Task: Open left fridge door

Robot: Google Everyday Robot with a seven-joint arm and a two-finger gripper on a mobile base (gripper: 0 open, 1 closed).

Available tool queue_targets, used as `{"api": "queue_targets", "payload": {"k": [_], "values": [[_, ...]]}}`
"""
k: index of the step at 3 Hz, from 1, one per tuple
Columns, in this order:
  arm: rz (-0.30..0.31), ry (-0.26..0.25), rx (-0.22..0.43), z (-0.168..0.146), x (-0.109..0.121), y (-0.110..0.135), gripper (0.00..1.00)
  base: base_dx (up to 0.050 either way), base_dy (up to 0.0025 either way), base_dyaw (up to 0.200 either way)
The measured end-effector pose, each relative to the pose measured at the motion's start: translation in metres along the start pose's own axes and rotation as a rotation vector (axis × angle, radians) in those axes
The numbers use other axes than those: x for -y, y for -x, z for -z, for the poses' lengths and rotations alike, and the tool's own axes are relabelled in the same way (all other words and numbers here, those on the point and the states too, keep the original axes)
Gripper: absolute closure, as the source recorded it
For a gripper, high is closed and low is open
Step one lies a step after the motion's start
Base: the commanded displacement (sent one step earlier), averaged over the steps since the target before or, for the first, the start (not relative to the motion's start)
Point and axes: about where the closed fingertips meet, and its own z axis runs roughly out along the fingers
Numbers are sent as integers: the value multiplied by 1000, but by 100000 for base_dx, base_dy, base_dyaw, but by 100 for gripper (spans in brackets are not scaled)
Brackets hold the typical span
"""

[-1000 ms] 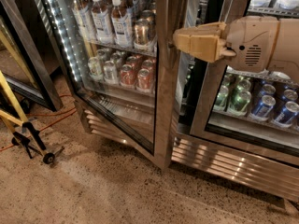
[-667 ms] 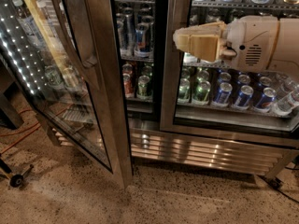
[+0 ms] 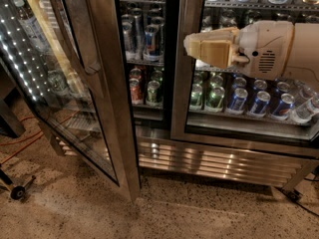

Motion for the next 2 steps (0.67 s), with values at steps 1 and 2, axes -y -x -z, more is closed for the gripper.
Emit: {"api": "queue_targets", "payload": {"k": [1, 2], "values": [[-61, -17, -36, -8, 7, -34, 100, 0, 0, 0], [-61, -17, -36, -8, 7, -34, 100, 0, 0, 0]]}}
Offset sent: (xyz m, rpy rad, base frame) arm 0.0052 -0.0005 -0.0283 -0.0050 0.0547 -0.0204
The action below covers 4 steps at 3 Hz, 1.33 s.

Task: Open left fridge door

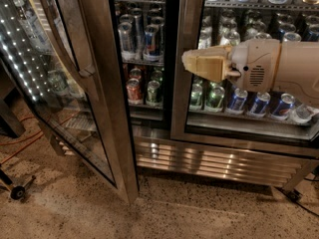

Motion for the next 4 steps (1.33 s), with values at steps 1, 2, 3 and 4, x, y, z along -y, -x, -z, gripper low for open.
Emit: {"api": "queue_targets", "payload": {"k": [1, 2, 3, 4], "values": [[0, 0, 0, 0, 0, 0, 81, 0, 0, 0], [0, 0, 0, 0, 0, 0, 58, 0, 0, 0], [0, 0, 0, 0, 0, 0, 35, 0, 0, 0], [0, 0, 0, 0, 0, 0, 11, 0, 0, 0]]}}
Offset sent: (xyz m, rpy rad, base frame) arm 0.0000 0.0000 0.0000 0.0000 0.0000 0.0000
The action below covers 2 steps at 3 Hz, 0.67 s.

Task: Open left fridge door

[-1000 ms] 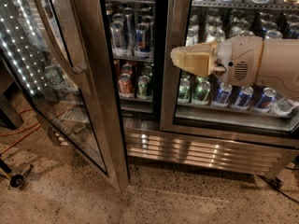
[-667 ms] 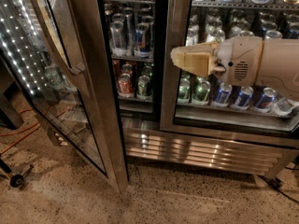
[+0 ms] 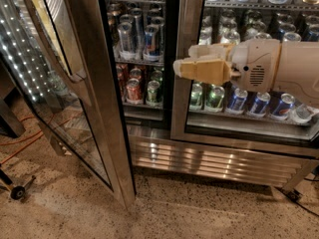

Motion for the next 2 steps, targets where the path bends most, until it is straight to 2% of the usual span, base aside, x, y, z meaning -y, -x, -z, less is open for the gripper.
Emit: {"api": "queue_targets", "payload": {"k": [1, 2], "values": [[1, 1, 0, -1, -1, 0, 0, 0, 0, 0], [1, 1, 0, -1, -1, 0, 0, 0, 0, 0]]}}
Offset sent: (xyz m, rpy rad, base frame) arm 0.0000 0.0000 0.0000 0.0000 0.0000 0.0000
